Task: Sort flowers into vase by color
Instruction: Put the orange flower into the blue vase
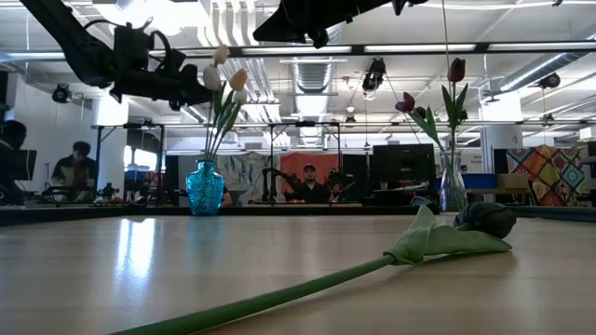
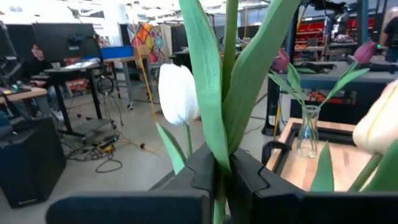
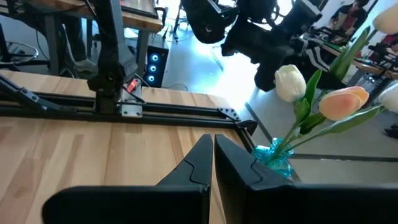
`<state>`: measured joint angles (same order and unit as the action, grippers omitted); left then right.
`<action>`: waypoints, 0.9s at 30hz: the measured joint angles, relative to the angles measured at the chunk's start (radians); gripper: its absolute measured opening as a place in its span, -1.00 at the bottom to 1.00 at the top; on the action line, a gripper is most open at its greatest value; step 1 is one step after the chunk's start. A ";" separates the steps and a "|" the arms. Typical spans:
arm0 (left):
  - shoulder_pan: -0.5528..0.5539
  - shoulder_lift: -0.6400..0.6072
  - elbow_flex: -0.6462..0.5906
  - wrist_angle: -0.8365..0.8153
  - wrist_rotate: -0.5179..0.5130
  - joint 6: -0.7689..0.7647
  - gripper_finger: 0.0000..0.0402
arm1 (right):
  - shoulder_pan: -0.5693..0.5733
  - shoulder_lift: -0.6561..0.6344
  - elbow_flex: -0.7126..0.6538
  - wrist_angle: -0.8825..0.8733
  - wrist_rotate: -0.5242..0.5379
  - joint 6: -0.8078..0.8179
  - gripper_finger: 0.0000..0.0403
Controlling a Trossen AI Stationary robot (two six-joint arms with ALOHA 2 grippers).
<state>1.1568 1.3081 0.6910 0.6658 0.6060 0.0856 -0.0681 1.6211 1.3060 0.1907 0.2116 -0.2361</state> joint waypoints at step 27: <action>0.005 -0.023 -0.075 0.036 0.007 0.070 -0.32 | 0.000 0.000 0.000 -0.019 0.000 0.000 -0.95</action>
<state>1.1614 1.2850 0.6165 0.7016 0.6128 0.1553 -0.0681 1.6211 1.3060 0.1715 0.2119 -0.2356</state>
